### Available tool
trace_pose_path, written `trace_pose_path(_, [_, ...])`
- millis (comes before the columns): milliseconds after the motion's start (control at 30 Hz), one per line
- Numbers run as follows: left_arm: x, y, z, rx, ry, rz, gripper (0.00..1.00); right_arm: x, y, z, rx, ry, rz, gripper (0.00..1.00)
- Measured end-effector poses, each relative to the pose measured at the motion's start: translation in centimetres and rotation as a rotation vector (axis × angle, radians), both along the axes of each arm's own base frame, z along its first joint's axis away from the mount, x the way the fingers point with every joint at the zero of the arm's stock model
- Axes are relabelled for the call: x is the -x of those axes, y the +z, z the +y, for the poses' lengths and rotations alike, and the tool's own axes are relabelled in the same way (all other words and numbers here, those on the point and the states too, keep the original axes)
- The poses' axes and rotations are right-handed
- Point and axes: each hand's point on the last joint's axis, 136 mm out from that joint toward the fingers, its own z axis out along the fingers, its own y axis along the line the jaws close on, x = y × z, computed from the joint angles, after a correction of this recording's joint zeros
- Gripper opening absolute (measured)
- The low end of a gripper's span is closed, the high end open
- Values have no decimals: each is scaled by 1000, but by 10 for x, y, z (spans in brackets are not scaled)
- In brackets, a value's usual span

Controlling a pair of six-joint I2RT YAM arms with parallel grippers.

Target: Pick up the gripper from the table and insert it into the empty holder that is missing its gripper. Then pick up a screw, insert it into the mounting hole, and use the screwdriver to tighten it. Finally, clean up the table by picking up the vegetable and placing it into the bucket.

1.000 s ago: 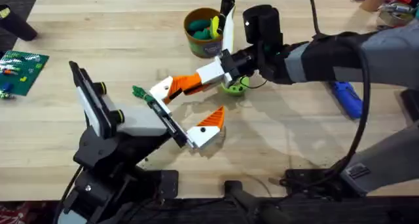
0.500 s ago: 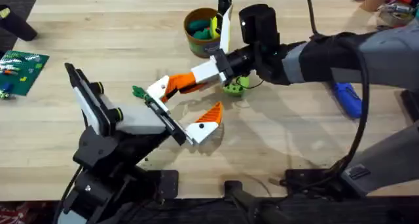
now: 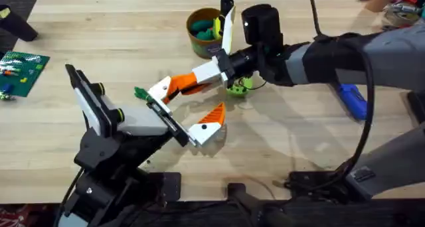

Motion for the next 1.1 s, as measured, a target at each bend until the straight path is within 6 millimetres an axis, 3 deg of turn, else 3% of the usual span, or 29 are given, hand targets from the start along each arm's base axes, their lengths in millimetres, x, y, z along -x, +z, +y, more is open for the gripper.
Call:
trace_pose_path(167, [0,0,0,0,-1,0,987,0,0,0,1,-1,-3,168])
trace_pose_path(533, [9,1,-7,-3,-66,-10,986,19,0,10,-3,59,3,325])
trace_pose_path(933, [26,2,-21,-9,-185,-26,986,16,0,7,0,51,8,699])
trace_pose_path(1100, [29,2,-22,-7,-205,-26,986,14,-1,8,4,41,3,924])
